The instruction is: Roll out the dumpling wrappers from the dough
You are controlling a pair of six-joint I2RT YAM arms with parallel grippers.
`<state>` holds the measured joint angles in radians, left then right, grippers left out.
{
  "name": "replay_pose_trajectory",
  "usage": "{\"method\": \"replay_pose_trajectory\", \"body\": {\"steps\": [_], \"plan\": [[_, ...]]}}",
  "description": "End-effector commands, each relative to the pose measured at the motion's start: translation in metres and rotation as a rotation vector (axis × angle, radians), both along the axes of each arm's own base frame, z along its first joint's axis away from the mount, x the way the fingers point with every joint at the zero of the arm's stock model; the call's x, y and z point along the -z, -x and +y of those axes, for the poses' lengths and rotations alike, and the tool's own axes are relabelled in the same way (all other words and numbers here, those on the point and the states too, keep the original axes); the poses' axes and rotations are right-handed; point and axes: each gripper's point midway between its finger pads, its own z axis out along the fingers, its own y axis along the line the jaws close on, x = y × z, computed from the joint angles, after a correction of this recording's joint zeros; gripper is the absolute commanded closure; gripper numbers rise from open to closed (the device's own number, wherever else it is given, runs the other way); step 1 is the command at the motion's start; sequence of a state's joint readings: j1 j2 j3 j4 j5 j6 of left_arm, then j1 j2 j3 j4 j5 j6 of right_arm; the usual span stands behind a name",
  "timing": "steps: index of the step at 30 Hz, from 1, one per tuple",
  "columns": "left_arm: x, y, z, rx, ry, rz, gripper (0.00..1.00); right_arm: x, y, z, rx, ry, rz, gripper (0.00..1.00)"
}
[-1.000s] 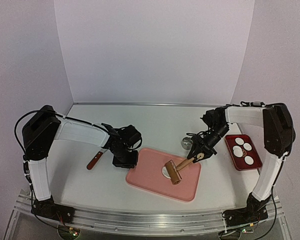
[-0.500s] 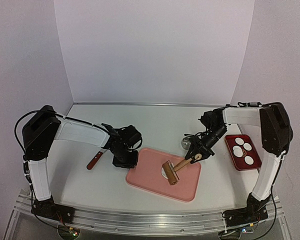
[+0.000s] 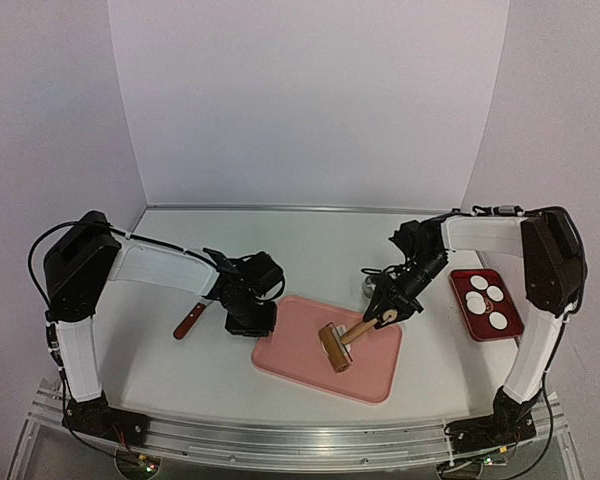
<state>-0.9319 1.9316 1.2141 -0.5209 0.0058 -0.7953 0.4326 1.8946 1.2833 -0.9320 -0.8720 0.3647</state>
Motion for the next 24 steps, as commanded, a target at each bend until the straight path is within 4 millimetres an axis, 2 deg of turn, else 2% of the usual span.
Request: {"method": "replay_pose_trajectory", "body": {"steps": [1, 8, 24], "plan": [[0.02, 0.024, 0.017, -0.042, -0.056, 0.069, 1.0, 0.065, -0.004, -0.098, 0.046, 0.607, -0.079, 1.0], [0.026, 0.026, 0.029, -0.068, -0.088, 0.061, 1.0, 0.064, 0.001, -0.122, 0.066, 0.62, -0.059, 1.0], [0.02, 0.028, 0.038, -0.093, -0.087, 0.045, 1.0, 0.063, -0.002, -0.134, 0.084, 0.621, -0.055, 1.0]]}}
